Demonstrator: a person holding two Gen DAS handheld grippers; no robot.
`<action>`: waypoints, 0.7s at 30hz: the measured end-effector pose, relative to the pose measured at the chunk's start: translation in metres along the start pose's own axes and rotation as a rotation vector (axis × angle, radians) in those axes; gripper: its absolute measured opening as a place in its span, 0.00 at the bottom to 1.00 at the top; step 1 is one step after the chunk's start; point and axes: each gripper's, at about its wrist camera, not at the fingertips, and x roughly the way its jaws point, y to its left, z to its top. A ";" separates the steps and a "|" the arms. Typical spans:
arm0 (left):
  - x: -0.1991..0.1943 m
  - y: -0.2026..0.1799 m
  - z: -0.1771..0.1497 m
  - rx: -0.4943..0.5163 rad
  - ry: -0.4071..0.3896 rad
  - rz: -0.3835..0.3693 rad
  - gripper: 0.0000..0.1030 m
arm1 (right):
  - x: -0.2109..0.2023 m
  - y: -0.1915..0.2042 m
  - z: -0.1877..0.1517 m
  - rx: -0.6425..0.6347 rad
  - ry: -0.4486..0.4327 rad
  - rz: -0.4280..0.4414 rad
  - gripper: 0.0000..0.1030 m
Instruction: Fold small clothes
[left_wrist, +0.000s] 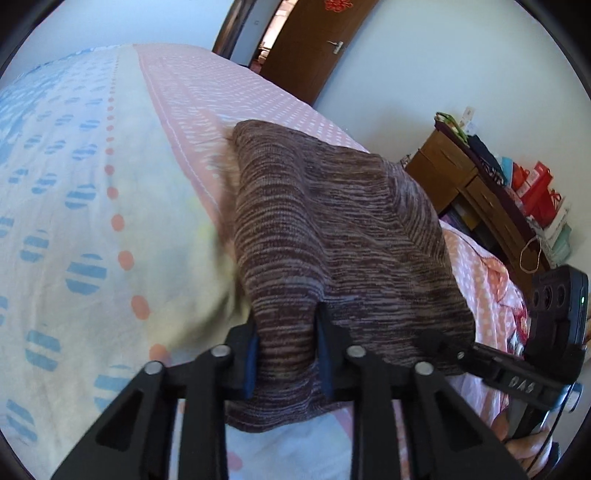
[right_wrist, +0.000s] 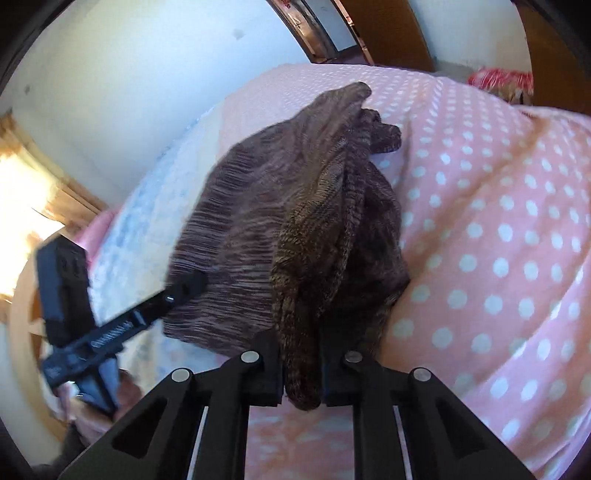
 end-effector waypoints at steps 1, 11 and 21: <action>-0.004 -0.003 0.000 0.009 0.004 0.002 0.23 | -0.006 0.002 -0.002 0.000 0.003 0.018 0.12; -0.011 0.008 -0.026 0.011 0.063 0.077 0.42 | -0.026 -0.018 -0.026 0.072 0.001 0.026 0.12; -0.050 0.000 -0.007 0.057 -0.141 0.195 0.58 | -0.070 -0.033 0.042 0.086 -0.181 0.088 0.79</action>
